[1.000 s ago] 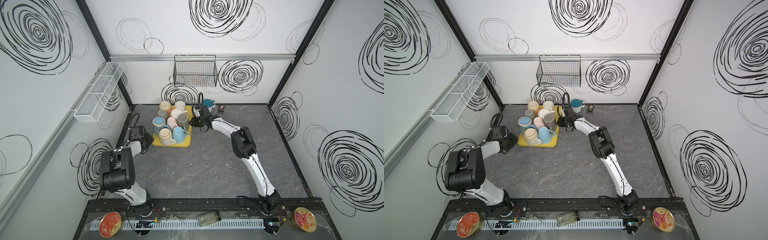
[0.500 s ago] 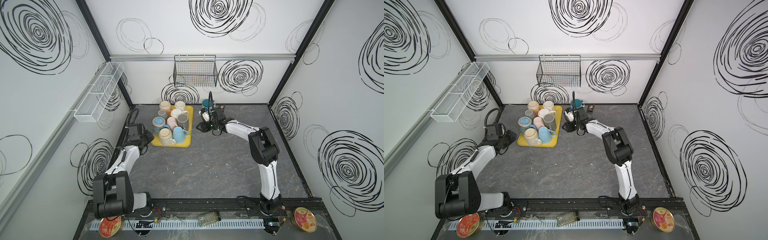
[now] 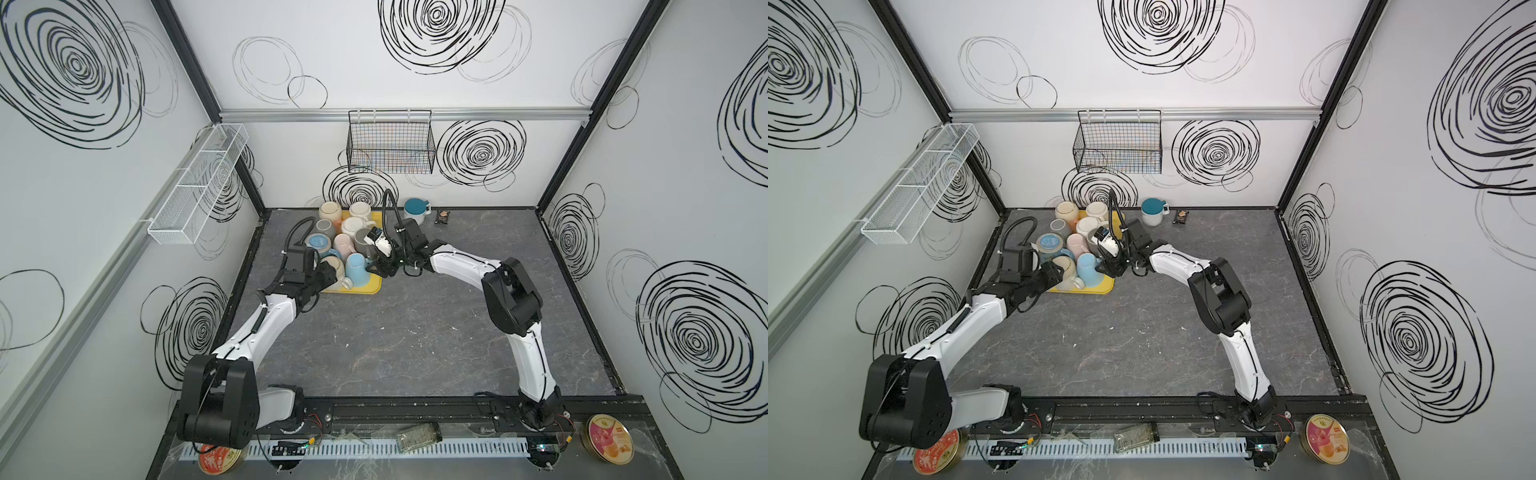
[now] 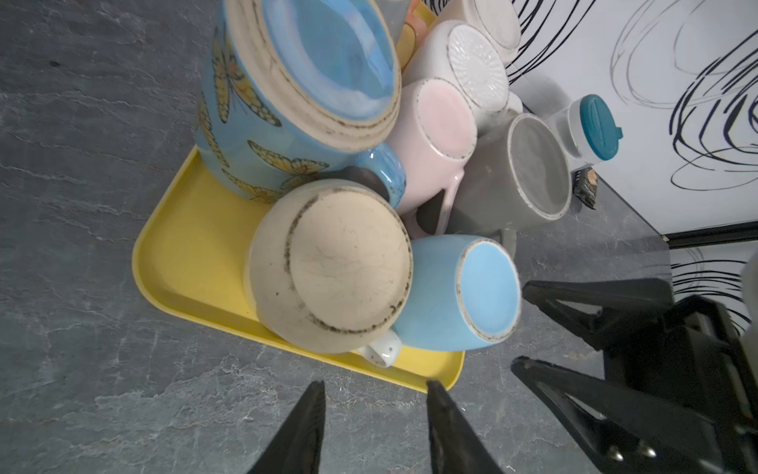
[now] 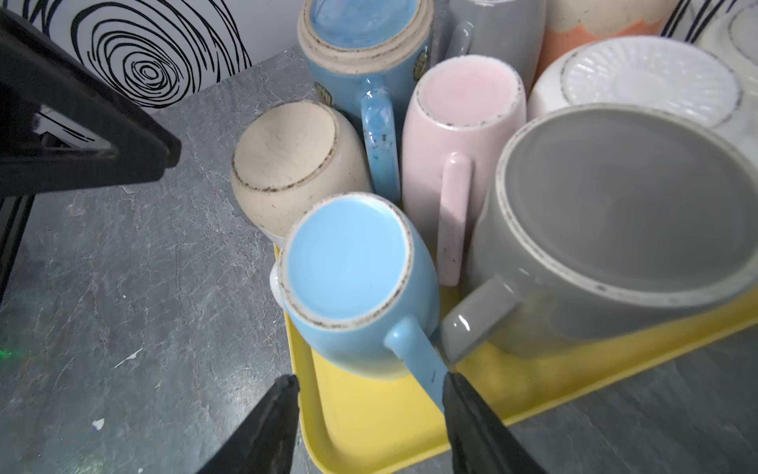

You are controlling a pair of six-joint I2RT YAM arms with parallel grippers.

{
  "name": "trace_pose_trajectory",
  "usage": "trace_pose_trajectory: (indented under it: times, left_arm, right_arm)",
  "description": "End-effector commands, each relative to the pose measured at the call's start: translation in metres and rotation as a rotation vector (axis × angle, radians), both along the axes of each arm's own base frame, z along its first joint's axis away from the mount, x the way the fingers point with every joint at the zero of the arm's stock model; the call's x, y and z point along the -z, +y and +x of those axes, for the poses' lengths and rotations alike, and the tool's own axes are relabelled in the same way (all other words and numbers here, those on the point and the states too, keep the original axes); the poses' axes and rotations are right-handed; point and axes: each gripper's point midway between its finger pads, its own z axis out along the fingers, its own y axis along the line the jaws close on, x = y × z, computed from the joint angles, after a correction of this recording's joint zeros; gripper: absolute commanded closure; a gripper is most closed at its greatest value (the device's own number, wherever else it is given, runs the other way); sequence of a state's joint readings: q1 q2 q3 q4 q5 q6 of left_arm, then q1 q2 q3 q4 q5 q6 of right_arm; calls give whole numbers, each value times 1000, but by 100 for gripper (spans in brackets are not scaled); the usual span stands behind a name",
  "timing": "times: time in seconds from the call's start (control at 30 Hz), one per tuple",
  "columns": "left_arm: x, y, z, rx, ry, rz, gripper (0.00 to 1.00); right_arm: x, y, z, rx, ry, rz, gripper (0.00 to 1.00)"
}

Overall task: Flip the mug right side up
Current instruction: 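Lower the right gripper onto the light blue mug's handle and grasp it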

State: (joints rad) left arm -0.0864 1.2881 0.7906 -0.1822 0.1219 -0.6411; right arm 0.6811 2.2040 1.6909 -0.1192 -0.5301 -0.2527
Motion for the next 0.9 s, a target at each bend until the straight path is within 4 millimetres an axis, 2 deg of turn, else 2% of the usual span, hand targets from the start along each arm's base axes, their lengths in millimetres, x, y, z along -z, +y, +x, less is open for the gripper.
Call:
trace_pose_trajectory:
  times: [0.0, 0.2, 0.33, 0.67, 0.87]
  left_arm:
    - [4, 0, -1, -17, 0, -1, 56]
    - [7, 0, -1, -21, 1, -1, 55]
    - [8, 0, -2, -21, 5, -1, 55]
    - [8, 1, 0, -21, 6, 1, 55]
    - [8, 1, -2, -20, 6, 1, 55]
  right_arm:
    - [17, 3, -3, -46, 5, -37, 38]
    - [31, 7, -1, -59, -15, -88, 37]
    - [31, 8, -4, -73, -14, -99, 41]
    - [25, 6, -16, -74, -40, -117, 65]
    - [34, 10, -15, -68, -36, -146, 62]
